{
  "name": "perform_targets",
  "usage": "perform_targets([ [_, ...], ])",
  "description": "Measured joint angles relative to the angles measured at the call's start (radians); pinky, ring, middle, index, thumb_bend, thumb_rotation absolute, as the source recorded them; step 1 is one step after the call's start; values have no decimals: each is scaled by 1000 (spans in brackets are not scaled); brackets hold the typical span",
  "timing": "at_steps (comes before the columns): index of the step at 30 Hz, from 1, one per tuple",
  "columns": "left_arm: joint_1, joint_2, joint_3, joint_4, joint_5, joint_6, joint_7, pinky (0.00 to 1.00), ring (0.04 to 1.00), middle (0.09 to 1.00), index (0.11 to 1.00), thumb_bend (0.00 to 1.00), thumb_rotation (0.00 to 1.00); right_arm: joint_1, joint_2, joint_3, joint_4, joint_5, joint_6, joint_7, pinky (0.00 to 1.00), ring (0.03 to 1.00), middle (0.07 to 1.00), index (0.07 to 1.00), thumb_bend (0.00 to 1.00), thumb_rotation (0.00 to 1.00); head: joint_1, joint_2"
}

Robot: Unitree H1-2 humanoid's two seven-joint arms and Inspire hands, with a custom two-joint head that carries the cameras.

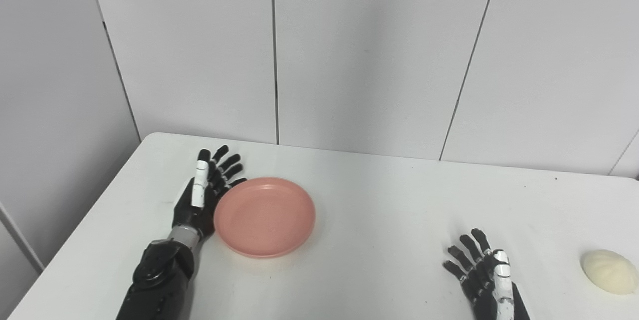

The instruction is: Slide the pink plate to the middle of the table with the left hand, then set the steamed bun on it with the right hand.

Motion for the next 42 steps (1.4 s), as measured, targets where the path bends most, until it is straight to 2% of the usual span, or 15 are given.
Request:
perform_targets([
  [7,4,-66,-39,-79,22,102,35,796,898,866,895,836,937,0,21,17,-6,-21,3,-15,806,855,922,933,687,1000,-26,9],
  [10,10,-84,-53,-101,33,120,35,797,885,863,888,821,928,0,26,19,-8,-31,3,-20,797,850,918,932,721,1000,-38,14],
  [18,17,-116,-93,-122,46,142,34,782,881,864,899,821,934,0,30,32,-8,-47,2,-24,793,843,921,928,702,1000,-80,21],
  [26,47,-175,-115,-184,70,174,47,798,892,879,892,837,924,-2,59,56,-8,-90,1,-41,781,825,899,919,703,1000,-175,34],
  [28,54,-185,-118,-201,76,182,49,808,901,884,886,846,923,-3,66,61,-7,-104,1,-46,778,825,899,924,710,1000,-230,35],
  [35,78,-183,-125,-242,90,201,55,812,910,891,894,818,954,-5,97,89,-3,-158,-2,-65,747,800,892,917,740,1000,-298,35],
  [37,80,-175,-126,-243,89,201,47,827,915,888,902,809,962,-6,103,95,2,-173,-7,-67,752,812,899,919,740,1000,-350,23],
  [42,82,-157,-119,-239,81,197,21,845,927,911,912,800,955,-10,113,102,18,-197,-27,-77,751,819,898,912,743,1000,-379,14],
])
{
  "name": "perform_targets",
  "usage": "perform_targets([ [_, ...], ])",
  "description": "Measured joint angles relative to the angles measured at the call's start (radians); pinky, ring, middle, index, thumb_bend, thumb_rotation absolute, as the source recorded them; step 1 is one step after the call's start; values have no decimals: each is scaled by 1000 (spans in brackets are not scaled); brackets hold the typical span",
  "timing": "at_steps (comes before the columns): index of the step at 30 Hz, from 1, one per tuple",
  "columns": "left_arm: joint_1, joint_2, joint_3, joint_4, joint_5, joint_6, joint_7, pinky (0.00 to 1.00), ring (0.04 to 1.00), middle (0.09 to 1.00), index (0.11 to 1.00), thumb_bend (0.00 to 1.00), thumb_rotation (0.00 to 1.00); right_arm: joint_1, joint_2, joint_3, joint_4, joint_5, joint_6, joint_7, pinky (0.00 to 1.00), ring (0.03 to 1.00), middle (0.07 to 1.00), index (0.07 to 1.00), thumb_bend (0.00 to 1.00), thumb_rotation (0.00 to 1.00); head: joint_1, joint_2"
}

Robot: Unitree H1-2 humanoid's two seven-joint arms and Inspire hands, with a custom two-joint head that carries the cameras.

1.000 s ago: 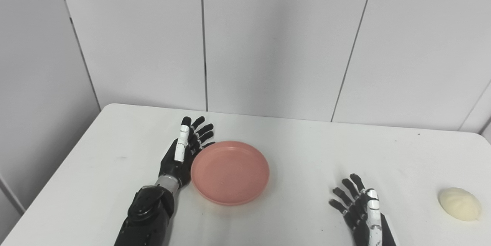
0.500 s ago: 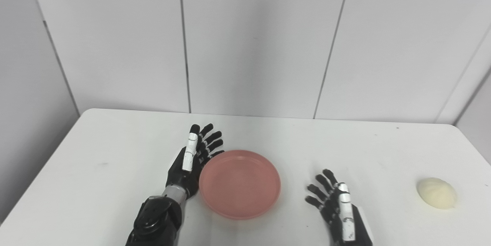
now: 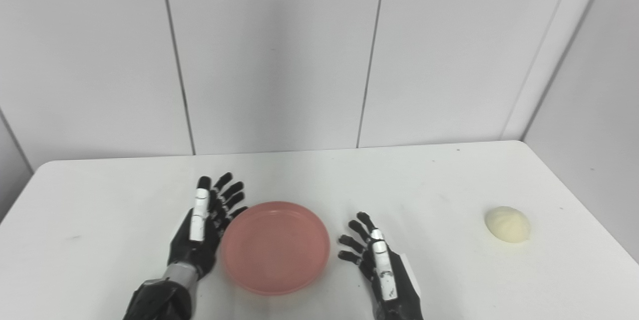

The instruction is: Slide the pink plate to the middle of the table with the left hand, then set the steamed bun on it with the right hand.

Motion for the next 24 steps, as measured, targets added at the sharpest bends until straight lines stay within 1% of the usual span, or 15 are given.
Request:
perform_targets([
  [3,4,0,7,3,-1,-6,-5,824,932,933,900,806,934,-5,9,4,8,-18,-1,-10,743,815,905,907,744,1000,-8,-3],
  [4,5,0,10,3,-3,-7,-7,820,932,934,899,807,931,-6,11,6,11,-22,-3,-10,744,815,907,907,742,1000,-18,-11],
  [6,7,-1,12,2,-10,-7,-11,822,932,937,902,811,928,-8,13,10,20,-28,-12,-11,751,823,913,911,743,1000,-20,-17],
  [8,9,-1,13,0,-11,-7,-13,846,941,947,916,797,944,-9,13,10,24,-35,-16,-12,750,828,914,914,740,991,-19,-25],
  [9,10,-1,12,1,-11,-8,-14,848,943,950,920,792,951,-10,13,10,23,-41,-15,-16,756,826,901,900,716,960,-20,-31],
  [10,10,-1,12,1,-11,-8,-18,863,951,956,919,793,946,-13,14,9,18,-53,-15,-22,756,818,886,882,640,899,-22,-32],
  [13,10,-1,12,2,-15,-8,-24,877,953,958,920,785,951,-16,12,1,5,-90,-5,-39,758,814,881,882,610,862,-25,-34],
  [15,10,-1,12,4,-18,-10,-30,888,951,960,922,775,955,-19,-2,-9,-31,-117,11,-44,745,799,849,879,610,829,-25,-34],
  [16,10,-1,12,8,-18,-11,-34,889,951,960,922,775,955,-26,-18,-14,-58,-130,27,-44,744,798,848,879,610,828,-25,-34],
  [17,10,-1,13,10,-18,-13,-35,874,949,959,917,771,959,-35,-29,-17,-77,-137,37,-42,729,786,826,863,626,792,-26,-37],
  [19,8,0,12,17,-18,-19,-35,870,952,962,919,768,963,-62,-74,-28,-128,-142,87,-24,711,772,810,859,643,765,-28,-38],
  [20,6,0,12,20,-18,-25,-35,868,953,962,919,770,962,-79,-106,-32,-159,-151,123,-12,680,744,788,857,668,731,-29,-38],
  [21,5,0,13,25,-18,-28,-35,869,954,964,919,769,960,-97,-134,-32,-179,-167,152,-4,663,734,781,858,683,720,-31,-40],
  [22,3,0,13,28,-18,-30,-35,876,955,964,921,767,958,-119,-168,-31,-196,-194,177,11,652,746,792,858,700,731,-31,-41],
  [24,-1,-1,13,34,-18,-33,-40,877,955,964,921,765,959,-152,-245,-18,-220,-265,193,35,659,743,790,846,720,771,-31,-41],
])
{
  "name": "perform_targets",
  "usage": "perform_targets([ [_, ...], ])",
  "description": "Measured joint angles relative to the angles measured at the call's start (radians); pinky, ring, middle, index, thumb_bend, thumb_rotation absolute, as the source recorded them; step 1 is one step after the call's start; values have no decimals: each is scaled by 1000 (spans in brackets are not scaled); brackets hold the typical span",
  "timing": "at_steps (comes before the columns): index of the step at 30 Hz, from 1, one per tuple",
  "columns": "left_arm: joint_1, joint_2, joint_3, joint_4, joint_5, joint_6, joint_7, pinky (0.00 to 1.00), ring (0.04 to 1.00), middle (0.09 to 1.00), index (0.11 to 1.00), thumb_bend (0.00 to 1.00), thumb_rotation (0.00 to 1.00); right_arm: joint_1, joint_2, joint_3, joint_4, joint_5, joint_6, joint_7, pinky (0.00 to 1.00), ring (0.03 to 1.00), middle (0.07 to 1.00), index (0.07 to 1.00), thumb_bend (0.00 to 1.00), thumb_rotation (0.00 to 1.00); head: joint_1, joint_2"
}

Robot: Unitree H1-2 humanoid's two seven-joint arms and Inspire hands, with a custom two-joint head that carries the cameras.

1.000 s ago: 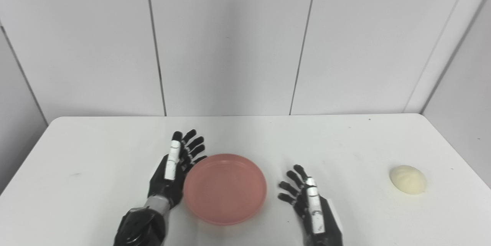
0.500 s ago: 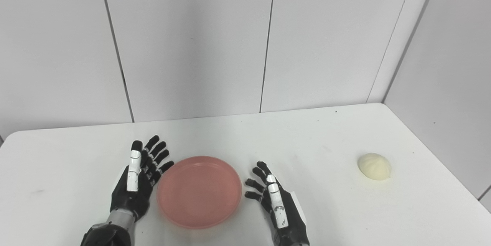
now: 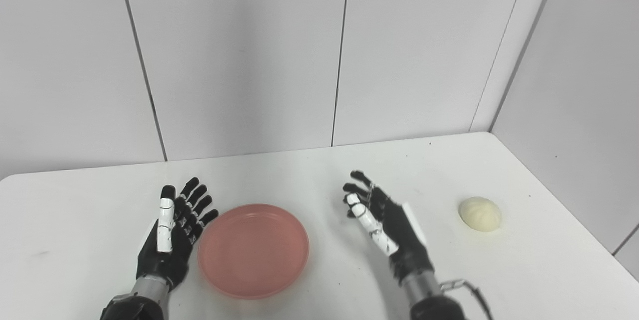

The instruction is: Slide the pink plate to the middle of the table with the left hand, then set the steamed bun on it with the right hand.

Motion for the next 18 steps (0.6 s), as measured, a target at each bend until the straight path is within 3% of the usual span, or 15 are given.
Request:
perform_targets([
  [3,-1,0,1,4,0,-10,-2,874,957,964,918,763,956,-31,-121,50,-64,-181,67,49,648,741,804,821,750,768,-3,-5],
  [6,-1,0,1,9,0,-15,-3,864,955,961,919,762,958,-58,-221,60,-160,-365,142,182,695,800,838,797,791,679,-5,-8],
  [11,-11,0,1,26,0,-20,-3,855,946,957,923,768,960,-128,-278,-60,-236,-528,165,439,687,835,857,807,879,534,-6,-11],
  [14,-18,-1,-1,33,0,-21,-3,853,942,949,925,778,956,-165,-298,-128,-235,-615,167,586,650,838,871,829,942,533,-3,-12],
  [18,-21,-1,-3,38,0,-21,-4,841,936,941,928,779,961,-214,-355,-147,-207,-800,168,715,669,833,862,828,974,505,5,-15],
])
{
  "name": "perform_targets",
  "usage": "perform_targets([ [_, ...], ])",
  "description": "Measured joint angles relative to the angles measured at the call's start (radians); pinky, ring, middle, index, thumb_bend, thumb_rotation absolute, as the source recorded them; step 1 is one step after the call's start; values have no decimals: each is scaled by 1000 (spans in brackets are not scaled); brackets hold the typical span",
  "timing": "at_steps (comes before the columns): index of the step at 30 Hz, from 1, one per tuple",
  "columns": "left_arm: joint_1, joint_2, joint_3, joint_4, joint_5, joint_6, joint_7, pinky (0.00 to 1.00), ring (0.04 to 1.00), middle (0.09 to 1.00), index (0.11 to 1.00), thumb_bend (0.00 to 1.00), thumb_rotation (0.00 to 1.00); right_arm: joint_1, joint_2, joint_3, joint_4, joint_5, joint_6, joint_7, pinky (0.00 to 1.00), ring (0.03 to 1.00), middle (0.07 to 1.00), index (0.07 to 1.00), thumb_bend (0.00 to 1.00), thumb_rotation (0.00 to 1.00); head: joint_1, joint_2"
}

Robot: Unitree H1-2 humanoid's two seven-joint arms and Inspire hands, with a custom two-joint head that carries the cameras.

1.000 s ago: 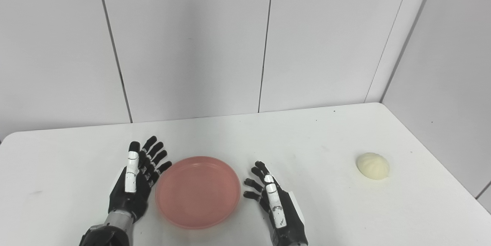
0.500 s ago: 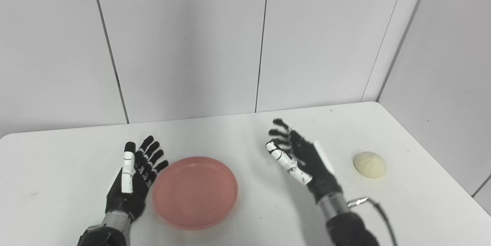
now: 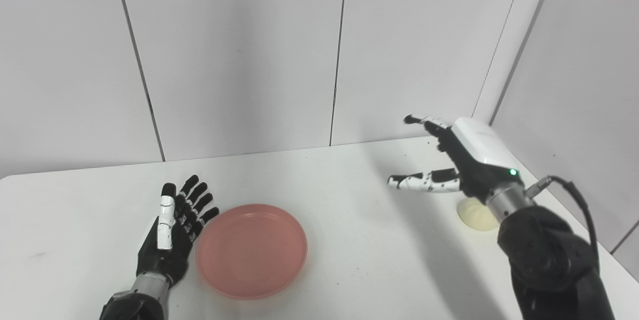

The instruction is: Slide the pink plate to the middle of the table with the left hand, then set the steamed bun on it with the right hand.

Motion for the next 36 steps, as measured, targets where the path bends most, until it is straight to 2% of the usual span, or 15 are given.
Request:
perform_targets([
  [3,-1,0,0,5,0,-5,0,842,934,936,932,776,956,-27,-32,7,44,-115,0,65,656,820,847,818,975,504,3,0],
  [6,-5,0,0,11,-1,-11,-3,835,928,928,930,783,948,-51,-92,30,135,-184,0,134,675,823,849,815,967,506,3,0],
  [9,-6,0,1,13,-1,-15,-3,835,927,928,934,771,964,-62,-122,43,176,-204,-1,164,704,843,862,826,971,525,5,5],
  [11,-6,0,0,13,-1,-16,-3,822,919,920,928,776,958,-71,-135,54,218,-212,-1,184,763,877,880,831,992,506,5,8],
  [12,-6,0,-1,13,-1,-16,-4,830,917,920,930,776,951,-75,-141,57,246,-215,-1,201,826,911,908,844,996,454,5,12],
  [13,-5,0,-1,12,-1,-15,-4,833,917,920,931,776,949,-80,-143,57,268,-219,-1,221,848,923,918,849,997,437,5,12],
  [16,-5,0,-1,11,-4,-14,-4,831,923,927,930,782,940,-92,-143,57,330,-226,-1,261,896,964,947,835,1000,340,8,15],
  [18,-5,-1,-1,11,-5,-14,-7,831,924,928,930,781,940,-93,-142,53,351,-225,-1,261,901,971,954,834,1000,324,8,15],
  [22,-5,-1,0,11,-5,-13,-10,830,927,929,935,765,950,-93,-143,57,372,-223,-1,261,853,946,948,838,996,306,8,15],
  [24,-5,-1,0,11,-5,-13,-10,829,918,925,933,768,948,-92,-141,56,383,-227,-1,268,725,911,940,842,989,303,9,21],
  [25,-5,-1,1,11,-5,-13,-10,829,917,925,932,769,947,-92,-137,50,391,-229,-1,277,718,908,939,843,989,303,9,21],
  [27,-5,-1,1,11,-5,-13,-10,829,916,924,934,778,940,-93,-134,35,423,-218,-1,281,642,802,871,852,999,307,9,25],
  [29,-5,-1,1,9,-6,-12,-12,832,924,929,934,781,941,-92,-135,22,465,-181,0,277,629,727,800,858,1000,359,9,29],
  [32,-4,-1,4,5,-6,-6,-13,835,925,931,935,780,942,-91,-144,24,535,-116,-1,256,590,661,741,863,1000,388,9,31],
  [36,-3,-1,7,1,-6,3,-13,833,920,927,936,786,936,-90,-161,43,586,-88,0,213,505,580,694,858,1000,420,9,37],
])
